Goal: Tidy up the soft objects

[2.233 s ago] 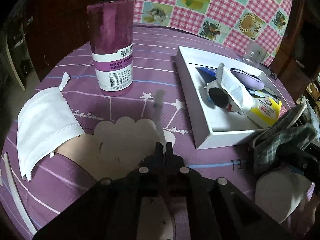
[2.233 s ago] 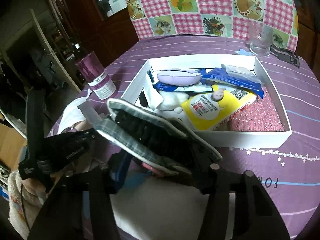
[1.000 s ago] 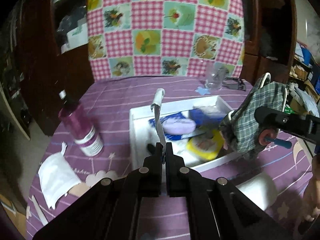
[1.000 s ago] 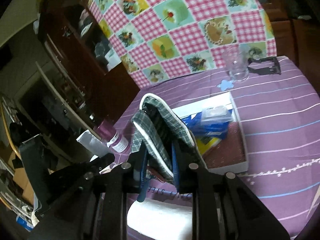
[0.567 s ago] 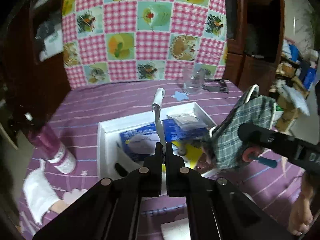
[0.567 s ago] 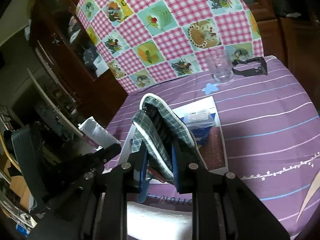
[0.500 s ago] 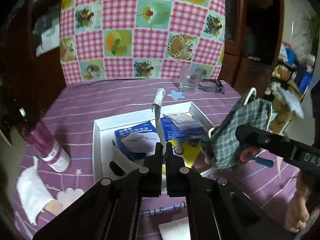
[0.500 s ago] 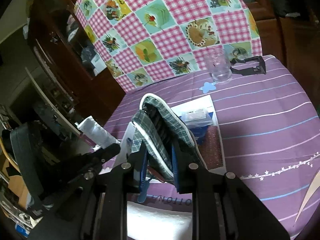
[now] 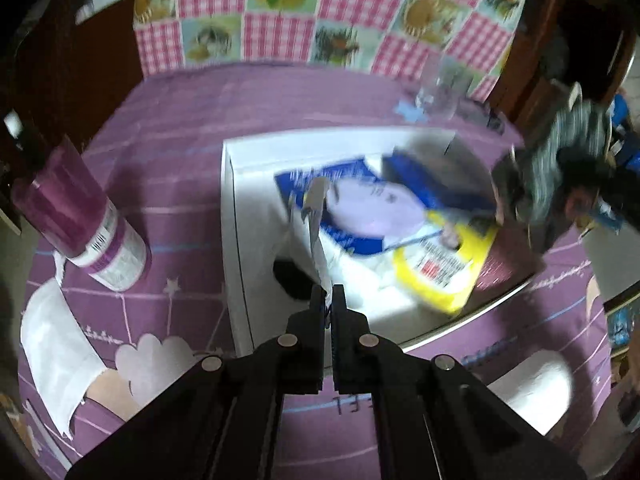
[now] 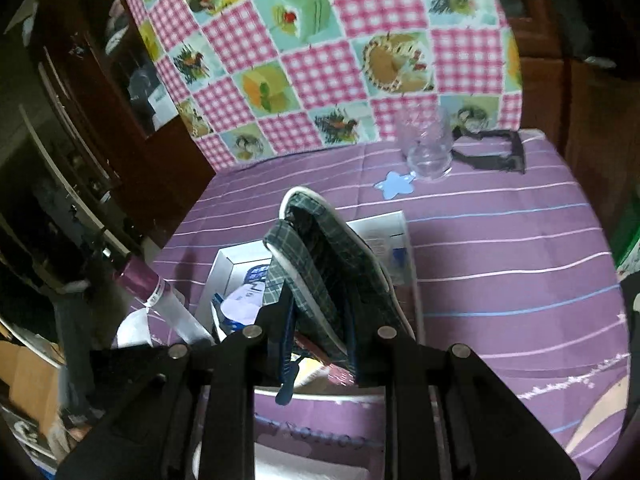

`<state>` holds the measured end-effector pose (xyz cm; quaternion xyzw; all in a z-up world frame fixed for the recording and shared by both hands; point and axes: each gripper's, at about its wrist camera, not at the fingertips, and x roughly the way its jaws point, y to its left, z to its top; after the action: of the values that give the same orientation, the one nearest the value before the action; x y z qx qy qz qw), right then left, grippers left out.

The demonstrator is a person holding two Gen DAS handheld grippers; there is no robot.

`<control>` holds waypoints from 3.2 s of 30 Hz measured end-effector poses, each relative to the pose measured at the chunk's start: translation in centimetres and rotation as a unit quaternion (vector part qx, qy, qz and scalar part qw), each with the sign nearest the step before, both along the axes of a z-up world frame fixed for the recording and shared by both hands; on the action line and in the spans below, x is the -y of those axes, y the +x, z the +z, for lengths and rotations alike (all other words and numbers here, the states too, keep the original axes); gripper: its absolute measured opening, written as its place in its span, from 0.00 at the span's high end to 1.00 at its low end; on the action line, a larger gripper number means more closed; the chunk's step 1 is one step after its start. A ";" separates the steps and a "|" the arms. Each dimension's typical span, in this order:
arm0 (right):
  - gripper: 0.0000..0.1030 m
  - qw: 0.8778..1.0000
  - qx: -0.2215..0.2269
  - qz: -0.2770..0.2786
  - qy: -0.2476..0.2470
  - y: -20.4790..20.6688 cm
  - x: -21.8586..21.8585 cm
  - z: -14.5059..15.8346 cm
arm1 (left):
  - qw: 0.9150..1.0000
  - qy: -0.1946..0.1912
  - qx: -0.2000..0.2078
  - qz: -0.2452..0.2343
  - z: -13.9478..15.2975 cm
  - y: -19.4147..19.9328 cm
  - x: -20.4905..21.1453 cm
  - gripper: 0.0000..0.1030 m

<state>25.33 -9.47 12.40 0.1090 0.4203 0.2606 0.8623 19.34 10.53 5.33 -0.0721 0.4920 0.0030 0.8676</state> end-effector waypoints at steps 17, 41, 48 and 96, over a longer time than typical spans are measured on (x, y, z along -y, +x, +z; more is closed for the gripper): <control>0.78 0.977 -0.193 -0.052 0.073 8.4 -3.3 -10.0 | 0.999 -0.029 -0.011 0.034 -3.5 1.4 -0.3 0.91; 0.32 0.992 -0.108 -0.055 0.035 1.1 0.2 -5.4 | 1.000 -0.006 0.023 0.012 2.0 -0.3 1.8 0.21; 0.32 0.997 -0.069 -0.029 0.034 -0.6 0.4 -4.5 | 0.999 0.014 0.034 0.010 3.1 -0.8 2.6 0.21; 0.32 0.983 0.136 0.048 -0.115 -15.8 3.0 -6.0 | 0.977 0.042 0.203 0.042 2.0 -14.3 7.9 0.00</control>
<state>9.53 -12.44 6.37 -0.0475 0.3310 0.2638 0.9047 5.00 2.64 7.30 -0.0550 0.3016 0.0451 0.9508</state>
